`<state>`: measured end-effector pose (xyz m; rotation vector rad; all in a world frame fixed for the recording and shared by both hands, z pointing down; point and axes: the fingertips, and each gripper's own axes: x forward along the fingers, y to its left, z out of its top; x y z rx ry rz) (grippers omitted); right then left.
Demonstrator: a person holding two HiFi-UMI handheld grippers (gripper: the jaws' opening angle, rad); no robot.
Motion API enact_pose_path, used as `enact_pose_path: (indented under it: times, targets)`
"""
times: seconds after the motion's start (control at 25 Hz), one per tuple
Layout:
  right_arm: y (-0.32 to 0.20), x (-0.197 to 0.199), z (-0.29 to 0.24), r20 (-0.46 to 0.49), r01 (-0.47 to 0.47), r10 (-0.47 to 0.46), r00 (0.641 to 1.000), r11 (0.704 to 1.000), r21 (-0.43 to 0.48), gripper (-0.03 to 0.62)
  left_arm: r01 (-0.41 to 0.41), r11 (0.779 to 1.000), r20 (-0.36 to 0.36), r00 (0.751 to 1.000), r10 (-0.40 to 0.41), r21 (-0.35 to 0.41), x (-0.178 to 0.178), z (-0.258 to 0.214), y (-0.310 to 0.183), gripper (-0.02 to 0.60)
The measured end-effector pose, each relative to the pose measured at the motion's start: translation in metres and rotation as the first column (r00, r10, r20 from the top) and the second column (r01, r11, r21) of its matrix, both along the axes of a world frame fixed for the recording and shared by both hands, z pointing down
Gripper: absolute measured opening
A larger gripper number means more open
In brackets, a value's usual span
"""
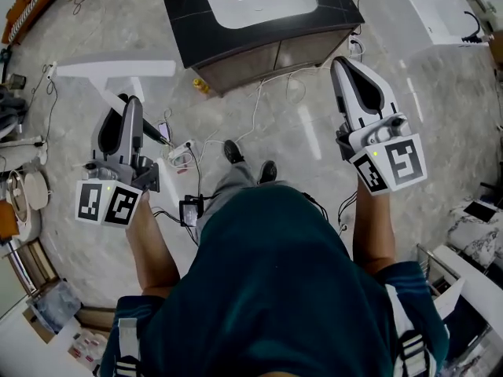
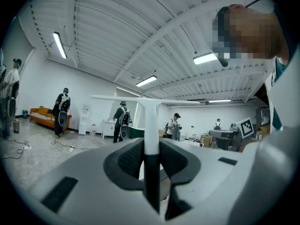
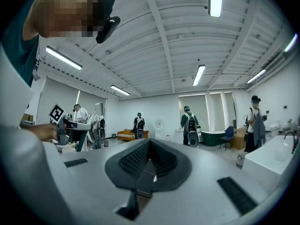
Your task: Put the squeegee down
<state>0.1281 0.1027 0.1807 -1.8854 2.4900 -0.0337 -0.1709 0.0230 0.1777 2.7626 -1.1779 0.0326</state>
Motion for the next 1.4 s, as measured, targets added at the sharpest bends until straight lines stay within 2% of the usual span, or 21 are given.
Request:
enact_pose_path:
  times: [0.44, 0.76, 0.88, 1.04, 1.2, 1.4]
  targets:
    - [-0.041, -0.009, -0.023, -0.054, -0.085, 0.085, 0.995, 0.996, 0.004, 0.005, -0.086, 0.996, -0.026, 0.996, 0.086, 0.003, 0.004, -0.007, -0.062, 0.091]
    - [-0.079, -0.016, -0.013, -0.03, -0.135, 0.135, 0.99, 0.991, -0.001, 0.005, -0.14, 0.99, -0.045, 0.989, 0.139, -0.009, 0.0, -0.001, -0.116, 0.091]
    - [-0.094, -0.024, -0.024, -0.065, -0.154, 0.154, 0.986, 0.988, 0.006, 0.005, -0.158, 0.988, -0.041, 0.987, 0.157, 0.0, -0.003, 0.0, -0.133, 0.091]
    - [-0.102, -0.031, -0.019, -0.064, -0.131, 0.13, 0.989, 0.991, 0.001, 0.005, -0.148, 0.989, -0.055, 0.988, 0.147, -0.008, -0.01, 0.0, -0.138, 0.091]
    - [-0.118, -0.023, -0.021, -0.061, -0.116, 0.117, 0.991, 0.993, 0.012, 0.005, -0.125, 0.992, -0.046, 0.991, 0.125, -0.009, -0.011, 0.001, -0.142, 0.091]
    - [-0.145, -0.012, -0.019, -0.051, -0.069, 0.07, 0.996, 0.997, 0.028, 0.005, -0.061, 0.998, -0.03, 0.998, 0.061, -0.013, -0.014, 0.007, -0.145, 0.091]
